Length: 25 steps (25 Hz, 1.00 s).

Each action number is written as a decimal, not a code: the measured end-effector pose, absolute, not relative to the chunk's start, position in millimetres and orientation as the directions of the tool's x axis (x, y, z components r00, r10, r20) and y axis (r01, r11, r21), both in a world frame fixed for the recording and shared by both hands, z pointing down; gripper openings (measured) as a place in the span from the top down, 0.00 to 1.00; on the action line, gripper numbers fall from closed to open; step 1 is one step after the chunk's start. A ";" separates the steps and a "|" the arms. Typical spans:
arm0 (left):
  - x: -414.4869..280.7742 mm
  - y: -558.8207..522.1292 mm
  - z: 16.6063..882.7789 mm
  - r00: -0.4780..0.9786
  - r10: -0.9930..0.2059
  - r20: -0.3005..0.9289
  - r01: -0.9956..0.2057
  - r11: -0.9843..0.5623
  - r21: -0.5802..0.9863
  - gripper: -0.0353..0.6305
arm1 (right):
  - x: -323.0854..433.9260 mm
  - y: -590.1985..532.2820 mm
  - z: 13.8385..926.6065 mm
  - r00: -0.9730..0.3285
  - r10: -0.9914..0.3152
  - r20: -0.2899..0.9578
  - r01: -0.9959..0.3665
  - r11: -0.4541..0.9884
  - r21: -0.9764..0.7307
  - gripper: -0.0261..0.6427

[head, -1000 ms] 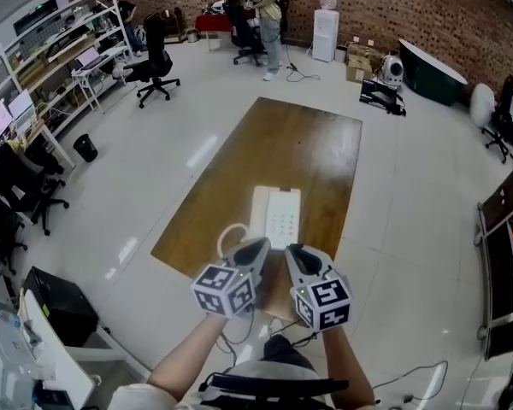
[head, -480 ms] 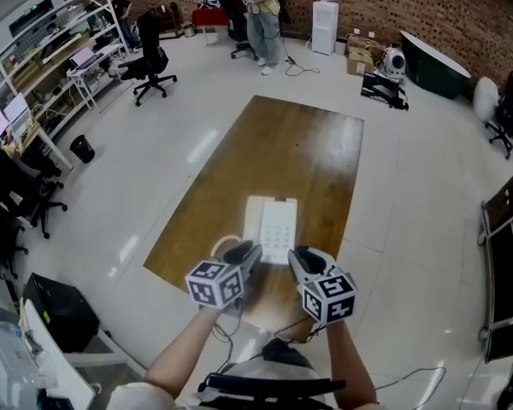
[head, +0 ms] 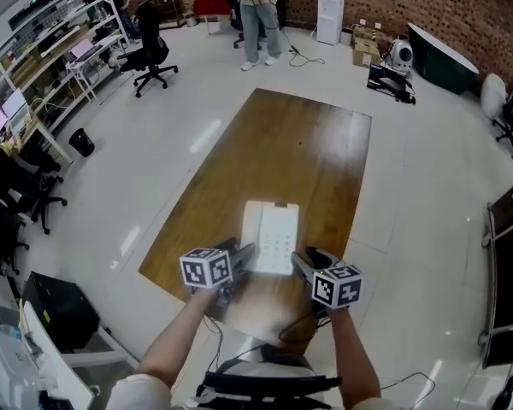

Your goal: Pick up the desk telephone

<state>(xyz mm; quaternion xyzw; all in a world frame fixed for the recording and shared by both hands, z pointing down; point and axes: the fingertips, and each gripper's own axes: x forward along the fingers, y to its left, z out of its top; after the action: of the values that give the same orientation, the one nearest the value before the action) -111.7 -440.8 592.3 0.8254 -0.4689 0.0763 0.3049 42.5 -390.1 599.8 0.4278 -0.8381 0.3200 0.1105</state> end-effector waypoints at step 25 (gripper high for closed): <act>-91.7 -475.0 651.7 0.695 -0.538 0.476 -0.710 -0.409 0.574 0.43 | 15.6 -436.0 678.4 -0.649 -0.537 0.539 -0.746 0.308 -0.590 0.66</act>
<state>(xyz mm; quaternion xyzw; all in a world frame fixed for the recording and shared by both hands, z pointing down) -91.7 -475.0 651.7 0.8321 -0.3750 0.1088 0.3938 15.6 -436.0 678.4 0.4013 -0.7996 0.4301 0.1213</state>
